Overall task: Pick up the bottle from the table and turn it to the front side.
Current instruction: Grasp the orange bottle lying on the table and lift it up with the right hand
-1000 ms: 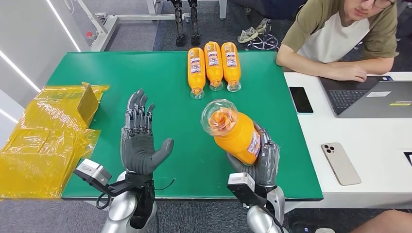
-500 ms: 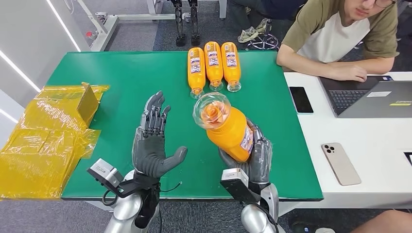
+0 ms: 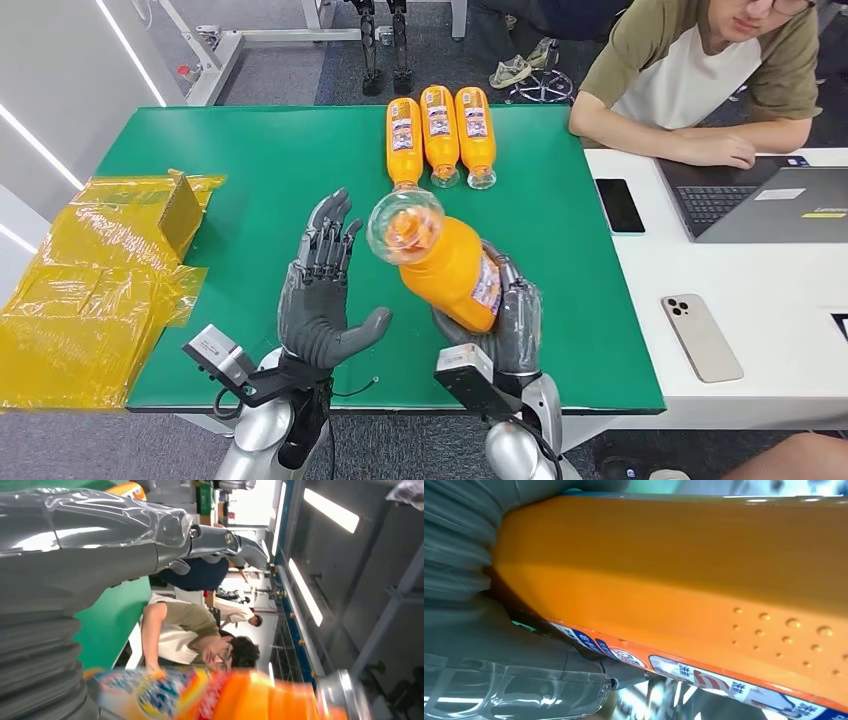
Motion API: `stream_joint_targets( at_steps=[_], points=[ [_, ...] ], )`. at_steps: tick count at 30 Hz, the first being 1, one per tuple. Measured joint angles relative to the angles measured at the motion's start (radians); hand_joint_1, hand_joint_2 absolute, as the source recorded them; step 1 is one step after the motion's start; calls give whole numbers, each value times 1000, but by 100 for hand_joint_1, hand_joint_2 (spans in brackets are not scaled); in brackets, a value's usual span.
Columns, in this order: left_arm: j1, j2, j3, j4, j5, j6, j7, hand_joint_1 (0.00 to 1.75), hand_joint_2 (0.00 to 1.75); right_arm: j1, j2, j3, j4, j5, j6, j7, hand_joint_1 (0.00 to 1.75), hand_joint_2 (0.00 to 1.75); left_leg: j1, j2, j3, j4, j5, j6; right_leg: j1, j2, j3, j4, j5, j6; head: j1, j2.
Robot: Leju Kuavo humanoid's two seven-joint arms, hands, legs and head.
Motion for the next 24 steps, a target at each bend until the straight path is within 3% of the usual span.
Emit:
stream_joint_targets(
  at_steps=[5,10,15,24],
  points=[
    [-3,-1,0,0,4,-11,4,0,175,-25,-6,40,20,26,119,97,175,175,0,0,-1,0,0,0,0,0,0,0,0,0,0,0],
    [-12,0,14,-9,27,-25,37,0,175,-172,-11,83,128,40,417,211,175,175,0,2,0,0,1,0,0,2,0,1,2,-1,0,0],
    [-13,4,34,-13,29,-26,46,0,175,-256,-11,100,214,40,443,210,175,175,0,-1,-1,0,2,1,0,-1,0,1,2,0,0,0],
    [-10,6,50,-13,30,-26,50,0,175,-308,-11,123,282,39,449,205,175,175,0,-1,-1,0,1,0,0,0,0,0,1,0,0,0]
  ],
)
